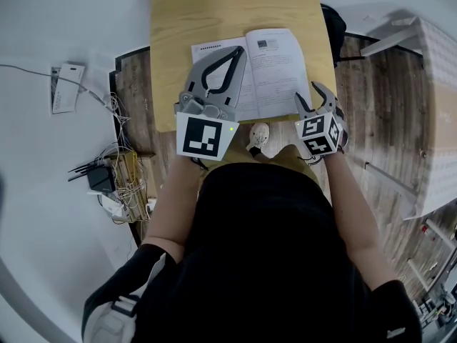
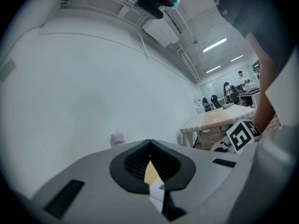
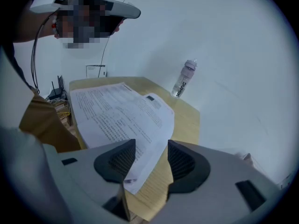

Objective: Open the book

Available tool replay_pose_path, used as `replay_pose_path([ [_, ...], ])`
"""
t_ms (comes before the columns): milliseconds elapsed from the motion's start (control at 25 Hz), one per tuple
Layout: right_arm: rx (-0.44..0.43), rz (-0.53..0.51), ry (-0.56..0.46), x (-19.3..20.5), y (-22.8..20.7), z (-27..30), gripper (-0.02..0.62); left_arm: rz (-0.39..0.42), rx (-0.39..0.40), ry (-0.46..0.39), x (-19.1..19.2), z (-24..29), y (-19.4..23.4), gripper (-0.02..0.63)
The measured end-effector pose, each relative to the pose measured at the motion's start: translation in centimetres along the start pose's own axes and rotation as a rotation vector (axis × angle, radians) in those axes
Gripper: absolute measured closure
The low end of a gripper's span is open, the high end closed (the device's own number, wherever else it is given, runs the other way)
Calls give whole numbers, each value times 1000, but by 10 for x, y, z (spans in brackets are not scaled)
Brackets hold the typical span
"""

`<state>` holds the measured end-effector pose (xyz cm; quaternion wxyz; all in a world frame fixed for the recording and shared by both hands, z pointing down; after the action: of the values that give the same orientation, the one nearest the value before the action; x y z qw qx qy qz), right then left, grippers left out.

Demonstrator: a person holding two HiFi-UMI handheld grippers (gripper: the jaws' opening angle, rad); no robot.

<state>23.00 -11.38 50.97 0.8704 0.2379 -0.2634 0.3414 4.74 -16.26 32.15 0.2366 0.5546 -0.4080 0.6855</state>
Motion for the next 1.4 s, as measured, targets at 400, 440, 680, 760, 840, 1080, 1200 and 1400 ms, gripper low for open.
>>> replay_pose_path([
  [400,66,-46,-206,-72,-27,-29,380,33,-18,-46,-26,1,9,601],
  [440,73,-54,-233,-82,-28,-34,380,31,-22,-52,-29,1,10,601],
  [680,90,-55,-422,-142,-35,-72,380,18,-37,-66,-43,-1,21,601],
  [760,99,-46,-485,-161,-38,-88,380,20,-39,-72,-51,-2,24,601],
  [840,102,-43,-548,-181,-40,-104,380,15,-42,-77,-58,-3,27,601],
  [1080,97,-102,-739,-228,-37,-148,380,-21,-53,-96,-76,-7,39,601],
  [1200,72,-156,-798,-243,-31,-164,380,-28,-56,-104,-85,-10,44,601],
  [1400,46,-222,-911,-268,-23,-195,380,-25,-74,-120,-104,-17,52,601],
])
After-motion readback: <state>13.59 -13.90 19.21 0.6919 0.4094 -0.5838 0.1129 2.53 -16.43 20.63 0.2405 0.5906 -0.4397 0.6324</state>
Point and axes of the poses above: the fingertips, and each gripper's own axes: z forward along the fingers, y to its left, x out of its underside, the point moved 4 cm from there along -z, backward along the fingers, and after that the axes turned 7 degrees about -x, right-handed, at the moved point
